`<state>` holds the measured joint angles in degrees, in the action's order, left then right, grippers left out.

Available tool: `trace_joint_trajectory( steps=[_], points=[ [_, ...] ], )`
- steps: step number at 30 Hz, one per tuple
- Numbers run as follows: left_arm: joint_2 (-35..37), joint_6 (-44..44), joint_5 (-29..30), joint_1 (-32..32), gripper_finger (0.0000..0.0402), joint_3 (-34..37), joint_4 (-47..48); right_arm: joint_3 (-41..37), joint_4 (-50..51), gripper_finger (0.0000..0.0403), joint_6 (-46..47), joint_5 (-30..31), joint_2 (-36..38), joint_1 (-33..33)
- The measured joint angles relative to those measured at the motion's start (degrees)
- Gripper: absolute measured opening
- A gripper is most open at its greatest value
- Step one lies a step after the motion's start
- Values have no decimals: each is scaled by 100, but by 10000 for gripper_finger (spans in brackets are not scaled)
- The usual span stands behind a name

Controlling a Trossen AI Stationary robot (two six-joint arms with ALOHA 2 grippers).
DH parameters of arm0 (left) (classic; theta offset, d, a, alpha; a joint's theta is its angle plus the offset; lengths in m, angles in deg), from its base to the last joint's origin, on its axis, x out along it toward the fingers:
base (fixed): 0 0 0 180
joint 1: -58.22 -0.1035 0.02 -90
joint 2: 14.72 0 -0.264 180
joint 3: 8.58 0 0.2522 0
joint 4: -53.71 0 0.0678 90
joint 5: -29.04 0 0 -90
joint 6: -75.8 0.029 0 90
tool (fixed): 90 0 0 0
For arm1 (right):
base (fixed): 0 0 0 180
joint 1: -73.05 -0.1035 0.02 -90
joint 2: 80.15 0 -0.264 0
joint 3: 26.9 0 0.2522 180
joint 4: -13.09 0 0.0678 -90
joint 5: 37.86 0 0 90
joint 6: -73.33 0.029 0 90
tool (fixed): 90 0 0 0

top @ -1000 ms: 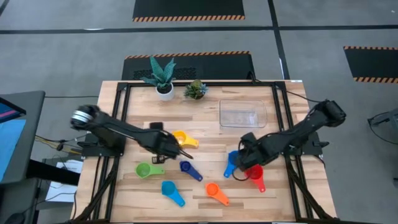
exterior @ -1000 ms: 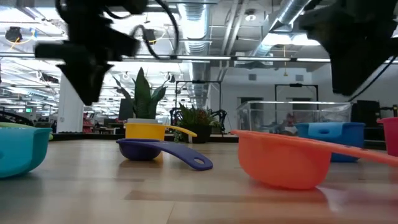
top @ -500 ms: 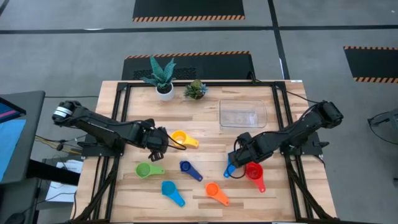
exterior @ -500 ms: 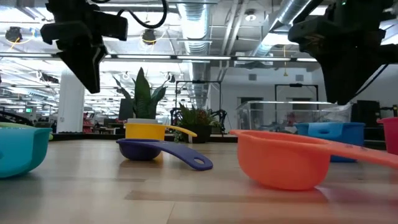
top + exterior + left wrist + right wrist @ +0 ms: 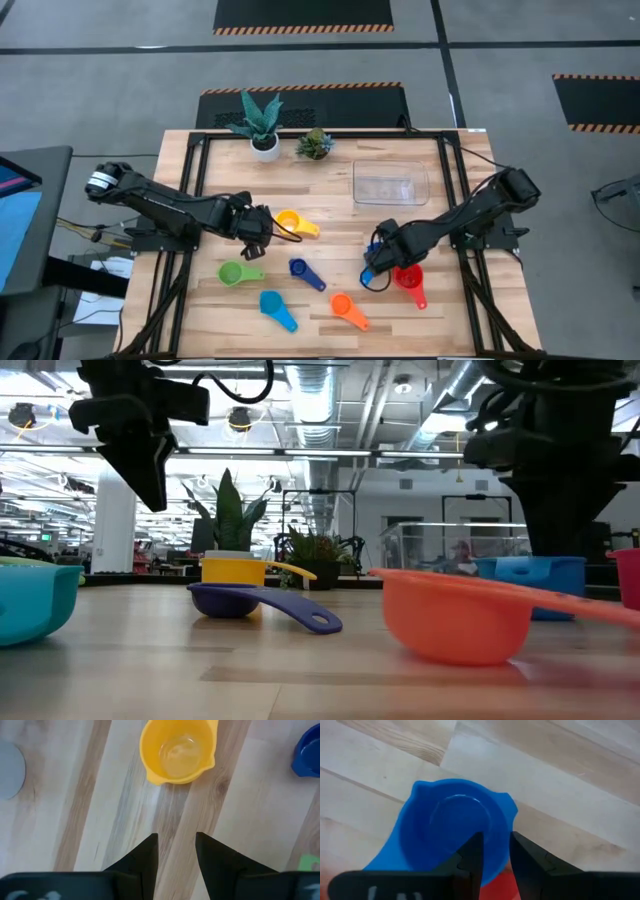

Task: Nest measuring cups in basket
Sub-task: Stack the blue measuring cup on top of the red measuring cup

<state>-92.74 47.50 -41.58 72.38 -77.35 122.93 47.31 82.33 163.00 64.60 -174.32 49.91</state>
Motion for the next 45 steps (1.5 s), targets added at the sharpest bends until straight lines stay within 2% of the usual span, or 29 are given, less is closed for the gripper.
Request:
trace_joint_trajectory(
  steps=[13, 30, 32, 36, 39, 45],
  points=[
    [0, 0, -32, -1, 122, 0, -101, 2, 30, 118, -16, 111, -86, 3],
    [0, -96, -61, -1, 122, 0, -260, -4, -365, 109, -185, 107, -769, 25],
    [0, -98, -61, -1, 122, 0, -281, -2, -358, 87, -377, 114, -752, 81],
    [0, -101, -61, -1, 122, 0, -332, 22, -426, 18, -867, 204, -590, 278],
    [0, -107, -61, -1, 122, 0, -405, 146, -394, 15, -1505, 243, -485, 457],
    [0, -111, -61, -1, 122, 0, -550, 923, 133, 9, -3547, 218, 56, 588]
  ],
)
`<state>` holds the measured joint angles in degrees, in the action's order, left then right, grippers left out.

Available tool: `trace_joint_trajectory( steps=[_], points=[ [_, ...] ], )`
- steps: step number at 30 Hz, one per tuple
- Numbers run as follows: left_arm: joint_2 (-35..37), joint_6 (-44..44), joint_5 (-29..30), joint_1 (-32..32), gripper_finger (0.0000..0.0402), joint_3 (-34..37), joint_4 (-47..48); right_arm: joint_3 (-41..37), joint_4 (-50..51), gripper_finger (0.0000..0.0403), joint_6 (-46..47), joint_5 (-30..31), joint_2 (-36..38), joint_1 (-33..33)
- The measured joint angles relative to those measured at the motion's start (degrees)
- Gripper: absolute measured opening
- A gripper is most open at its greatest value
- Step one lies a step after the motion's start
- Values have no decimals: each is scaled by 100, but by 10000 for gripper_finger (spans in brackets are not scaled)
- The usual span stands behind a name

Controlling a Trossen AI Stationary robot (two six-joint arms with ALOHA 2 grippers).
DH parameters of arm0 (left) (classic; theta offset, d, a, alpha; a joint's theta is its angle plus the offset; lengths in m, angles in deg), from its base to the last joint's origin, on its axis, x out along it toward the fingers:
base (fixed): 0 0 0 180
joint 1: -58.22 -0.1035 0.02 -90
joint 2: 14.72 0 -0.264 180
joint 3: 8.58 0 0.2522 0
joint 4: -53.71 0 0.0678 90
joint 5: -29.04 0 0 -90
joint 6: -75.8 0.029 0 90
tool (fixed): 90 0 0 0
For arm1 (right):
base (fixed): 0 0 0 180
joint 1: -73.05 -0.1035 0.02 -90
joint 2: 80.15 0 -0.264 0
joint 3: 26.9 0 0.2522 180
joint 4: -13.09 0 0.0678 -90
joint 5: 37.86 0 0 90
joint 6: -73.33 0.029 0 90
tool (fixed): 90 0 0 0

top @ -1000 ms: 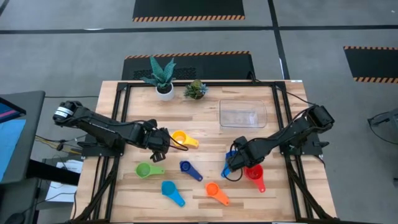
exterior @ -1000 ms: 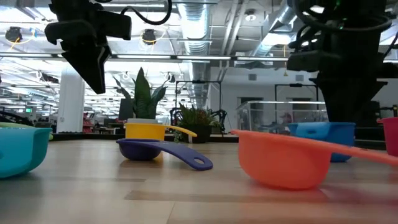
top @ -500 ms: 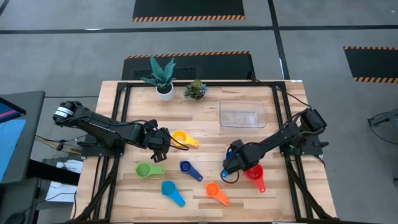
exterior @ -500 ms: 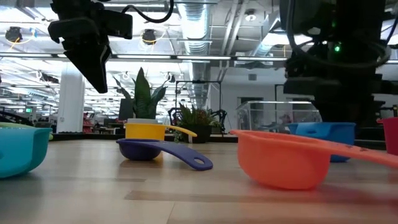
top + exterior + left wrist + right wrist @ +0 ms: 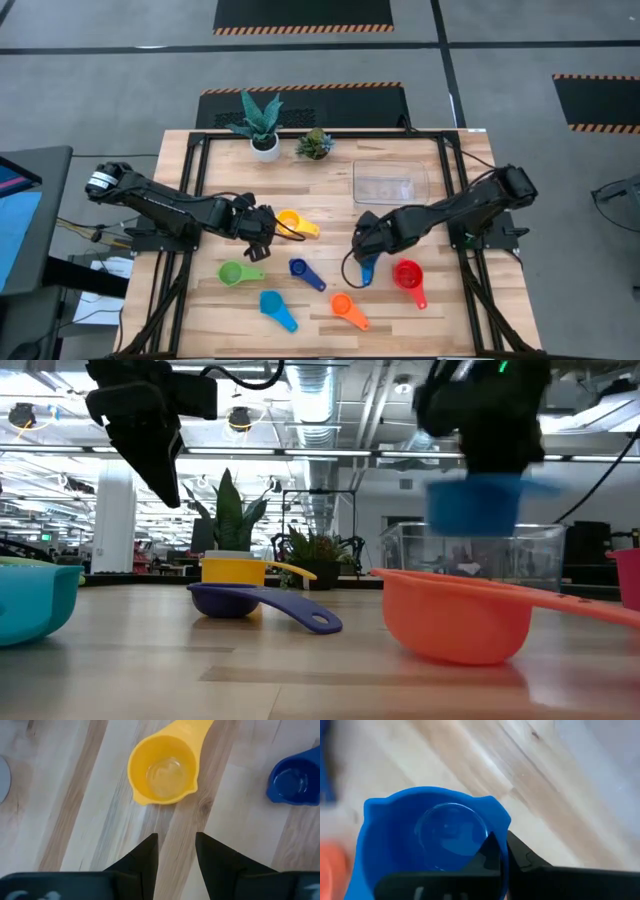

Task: Nest measuring cups in basket
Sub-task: Stack the blue measuring cup on top of the red measuring cup

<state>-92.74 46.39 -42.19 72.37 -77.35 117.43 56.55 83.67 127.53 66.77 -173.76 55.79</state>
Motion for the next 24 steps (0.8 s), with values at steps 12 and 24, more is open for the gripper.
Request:
trace_joint_trajectory(
  steps=[12, 24],
  points=[
    [0, 0, 2, 0, 122, 0, -212, 494, 2106, 8, -481, -152, 401, -1073],
    [0, 176, 157, 0, 122, -1, -473, 111, 2414, 7, 660, -128, 130, -2073]
  ],
)
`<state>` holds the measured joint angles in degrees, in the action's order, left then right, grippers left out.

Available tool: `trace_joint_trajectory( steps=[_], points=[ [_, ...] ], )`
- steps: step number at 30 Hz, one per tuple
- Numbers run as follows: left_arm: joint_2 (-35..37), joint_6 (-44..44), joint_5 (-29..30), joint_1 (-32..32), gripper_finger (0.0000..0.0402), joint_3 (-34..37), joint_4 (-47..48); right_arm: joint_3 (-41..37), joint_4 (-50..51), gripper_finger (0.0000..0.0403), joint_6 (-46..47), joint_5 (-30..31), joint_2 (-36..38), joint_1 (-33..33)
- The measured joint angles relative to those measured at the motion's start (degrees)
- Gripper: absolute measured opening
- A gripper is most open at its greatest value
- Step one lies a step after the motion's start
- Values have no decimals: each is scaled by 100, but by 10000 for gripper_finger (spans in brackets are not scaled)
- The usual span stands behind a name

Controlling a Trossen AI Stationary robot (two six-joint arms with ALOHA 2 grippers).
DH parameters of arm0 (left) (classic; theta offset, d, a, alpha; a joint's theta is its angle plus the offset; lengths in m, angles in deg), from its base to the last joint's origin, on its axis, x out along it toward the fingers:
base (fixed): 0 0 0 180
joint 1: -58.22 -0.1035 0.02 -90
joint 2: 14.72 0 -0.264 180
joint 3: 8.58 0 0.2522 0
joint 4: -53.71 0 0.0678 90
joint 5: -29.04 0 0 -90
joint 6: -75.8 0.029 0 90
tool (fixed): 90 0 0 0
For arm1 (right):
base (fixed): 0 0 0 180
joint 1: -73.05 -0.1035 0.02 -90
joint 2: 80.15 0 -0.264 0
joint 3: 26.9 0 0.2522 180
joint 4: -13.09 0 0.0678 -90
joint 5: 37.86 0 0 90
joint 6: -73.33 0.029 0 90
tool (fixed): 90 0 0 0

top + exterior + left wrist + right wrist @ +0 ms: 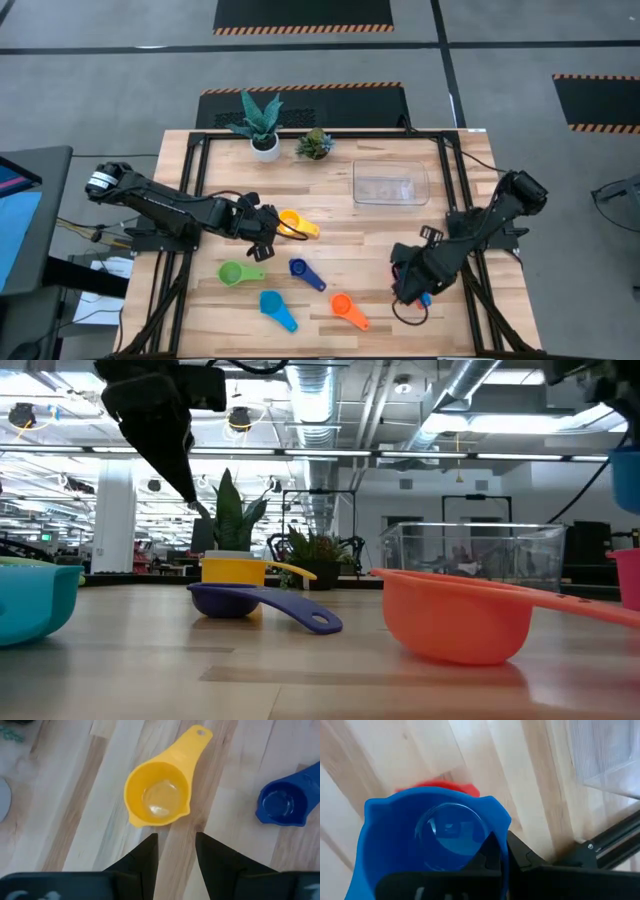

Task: Nest measuring cups in basket
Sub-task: Stack the blue measuring cup on top of the red measuring cup

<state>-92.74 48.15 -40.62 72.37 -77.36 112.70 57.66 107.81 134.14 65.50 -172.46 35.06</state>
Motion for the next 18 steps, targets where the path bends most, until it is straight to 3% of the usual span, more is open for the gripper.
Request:
trace_joint_trajectory(
  steps=[18],
  points=[
    [0, -38, 101, 0, 122, -1, -24, -749, -1008, 17, -25, 19, 214, -59]
  ],
)
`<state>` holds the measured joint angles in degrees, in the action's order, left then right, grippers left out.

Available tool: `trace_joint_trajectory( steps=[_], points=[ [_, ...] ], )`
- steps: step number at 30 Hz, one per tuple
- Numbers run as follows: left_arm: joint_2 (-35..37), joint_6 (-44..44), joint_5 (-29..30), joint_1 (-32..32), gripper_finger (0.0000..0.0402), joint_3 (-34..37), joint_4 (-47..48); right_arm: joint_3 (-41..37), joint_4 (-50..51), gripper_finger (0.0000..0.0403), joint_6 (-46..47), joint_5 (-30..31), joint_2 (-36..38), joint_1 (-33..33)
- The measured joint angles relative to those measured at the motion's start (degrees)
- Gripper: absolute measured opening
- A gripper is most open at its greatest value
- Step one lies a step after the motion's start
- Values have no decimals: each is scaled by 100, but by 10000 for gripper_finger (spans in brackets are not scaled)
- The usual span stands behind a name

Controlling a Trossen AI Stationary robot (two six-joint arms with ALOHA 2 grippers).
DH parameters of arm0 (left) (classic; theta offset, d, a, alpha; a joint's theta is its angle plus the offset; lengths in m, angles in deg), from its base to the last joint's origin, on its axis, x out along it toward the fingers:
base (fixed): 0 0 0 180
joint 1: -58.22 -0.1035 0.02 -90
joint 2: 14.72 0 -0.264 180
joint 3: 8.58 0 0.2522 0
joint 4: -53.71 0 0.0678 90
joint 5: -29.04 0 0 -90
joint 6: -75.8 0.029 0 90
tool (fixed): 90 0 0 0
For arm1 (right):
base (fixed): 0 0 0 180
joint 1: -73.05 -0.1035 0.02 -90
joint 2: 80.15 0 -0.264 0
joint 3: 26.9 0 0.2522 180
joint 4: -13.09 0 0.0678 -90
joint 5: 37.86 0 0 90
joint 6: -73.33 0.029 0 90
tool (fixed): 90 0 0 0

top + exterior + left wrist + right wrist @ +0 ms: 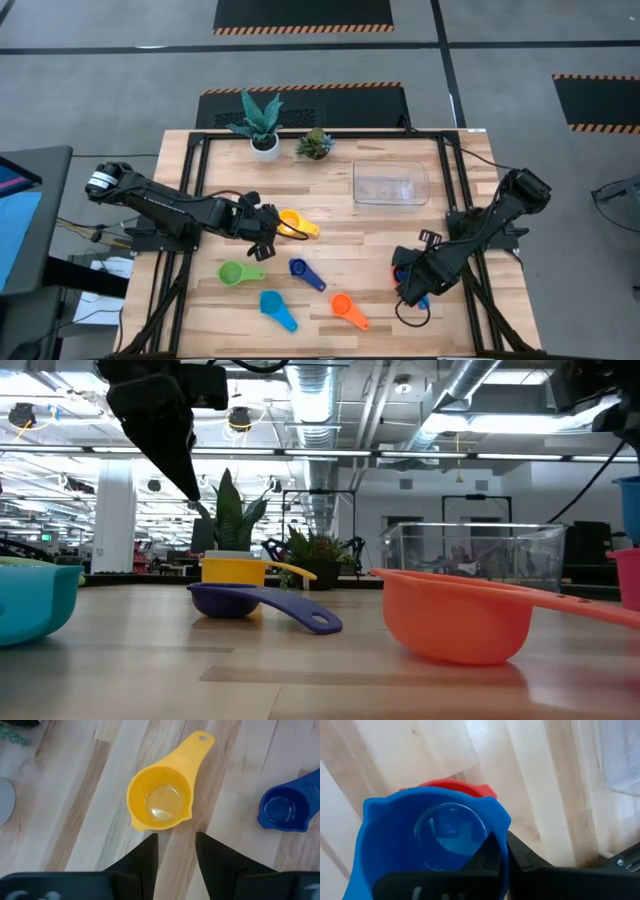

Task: Nest measuring cups in basket
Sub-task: Stack the blue measuring cup on top of the red measuring cup

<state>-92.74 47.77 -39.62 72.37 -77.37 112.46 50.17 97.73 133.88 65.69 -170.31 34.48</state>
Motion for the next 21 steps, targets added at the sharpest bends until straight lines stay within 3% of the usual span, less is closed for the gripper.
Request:
trace_joint_trajectory(
  steps=[7, 21],
  points=[
    [0, -22, 2, 0, 122, 0, 0, 0, -6, 44, -103, 23, 1, 46],
    [0, -26, 7, 0, 122, 0, 2, 0, -96, 49, -109, -106, -1, 46]
  ],
)
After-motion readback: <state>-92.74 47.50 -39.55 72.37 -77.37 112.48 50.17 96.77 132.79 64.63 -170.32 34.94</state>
